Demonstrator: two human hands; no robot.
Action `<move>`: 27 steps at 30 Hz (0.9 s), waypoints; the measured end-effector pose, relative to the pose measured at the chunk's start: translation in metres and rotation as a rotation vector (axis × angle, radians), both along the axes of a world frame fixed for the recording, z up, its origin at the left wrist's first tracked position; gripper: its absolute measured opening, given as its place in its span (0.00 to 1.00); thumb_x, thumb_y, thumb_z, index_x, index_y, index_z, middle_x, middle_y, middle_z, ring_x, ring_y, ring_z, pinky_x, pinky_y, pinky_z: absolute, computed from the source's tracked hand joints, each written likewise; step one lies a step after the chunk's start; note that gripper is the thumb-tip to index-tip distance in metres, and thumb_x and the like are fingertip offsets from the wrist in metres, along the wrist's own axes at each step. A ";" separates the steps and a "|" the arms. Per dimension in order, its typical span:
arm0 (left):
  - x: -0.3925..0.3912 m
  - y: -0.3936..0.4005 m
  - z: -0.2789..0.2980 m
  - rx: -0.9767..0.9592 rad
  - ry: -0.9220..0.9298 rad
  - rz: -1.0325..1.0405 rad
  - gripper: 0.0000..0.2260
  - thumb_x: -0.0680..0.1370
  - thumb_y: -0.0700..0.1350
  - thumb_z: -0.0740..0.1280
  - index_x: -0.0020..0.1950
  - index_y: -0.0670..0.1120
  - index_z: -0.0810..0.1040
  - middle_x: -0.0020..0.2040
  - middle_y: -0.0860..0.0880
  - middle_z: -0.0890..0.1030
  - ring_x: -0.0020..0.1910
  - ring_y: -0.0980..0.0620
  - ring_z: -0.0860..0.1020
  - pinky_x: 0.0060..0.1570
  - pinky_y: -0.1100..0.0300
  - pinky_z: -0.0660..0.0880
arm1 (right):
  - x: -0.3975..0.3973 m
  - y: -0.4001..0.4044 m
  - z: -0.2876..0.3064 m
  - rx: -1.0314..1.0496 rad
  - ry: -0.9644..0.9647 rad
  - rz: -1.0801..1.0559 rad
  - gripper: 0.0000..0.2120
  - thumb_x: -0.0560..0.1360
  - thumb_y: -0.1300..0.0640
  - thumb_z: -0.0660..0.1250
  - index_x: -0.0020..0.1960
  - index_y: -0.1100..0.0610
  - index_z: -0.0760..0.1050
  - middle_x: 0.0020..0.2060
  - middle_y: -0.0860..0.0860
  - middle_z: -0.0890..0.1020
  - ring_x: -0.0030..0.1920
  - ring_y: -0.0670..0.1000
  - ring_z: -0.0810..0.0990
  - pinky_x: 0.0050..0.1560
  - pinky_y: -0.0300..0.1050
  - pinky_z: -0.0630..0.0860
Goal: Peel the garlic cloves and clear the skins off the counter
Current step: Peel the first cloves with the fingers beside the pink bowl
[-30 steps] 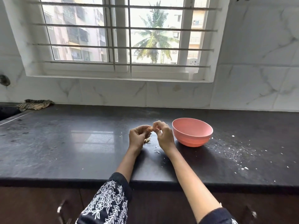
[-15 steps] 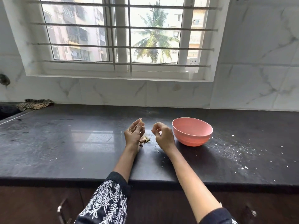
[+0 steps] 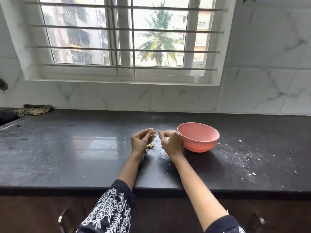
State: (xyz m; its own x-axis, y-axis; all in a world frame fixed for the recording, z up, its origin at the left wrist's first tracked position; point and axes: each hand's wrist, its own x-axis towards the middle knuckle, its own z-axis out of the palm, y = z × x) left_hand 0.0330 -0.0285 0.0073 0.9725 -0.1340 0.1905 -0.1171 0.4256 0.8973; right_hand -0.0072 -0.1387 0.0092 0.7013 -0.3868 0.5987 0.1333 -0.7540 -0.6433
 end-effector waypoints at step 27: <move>0.004 -0.002 -0.009 0.398 -0.348 0.118 0.03 0.75 0.34 0.68 0.45 0.36 0.80 0.32 0.47 0.79 0.26 0.61 0.74 0.28 0.69 0.71 | -0.001 -0.001 0.003 0.003 -0.004 0.111 0.04 0.73 0.56 0.69 0.42 0.55 0.77 0.37 0.51 0.82 0.41 0.52 0.79 0.40 0.45 0.70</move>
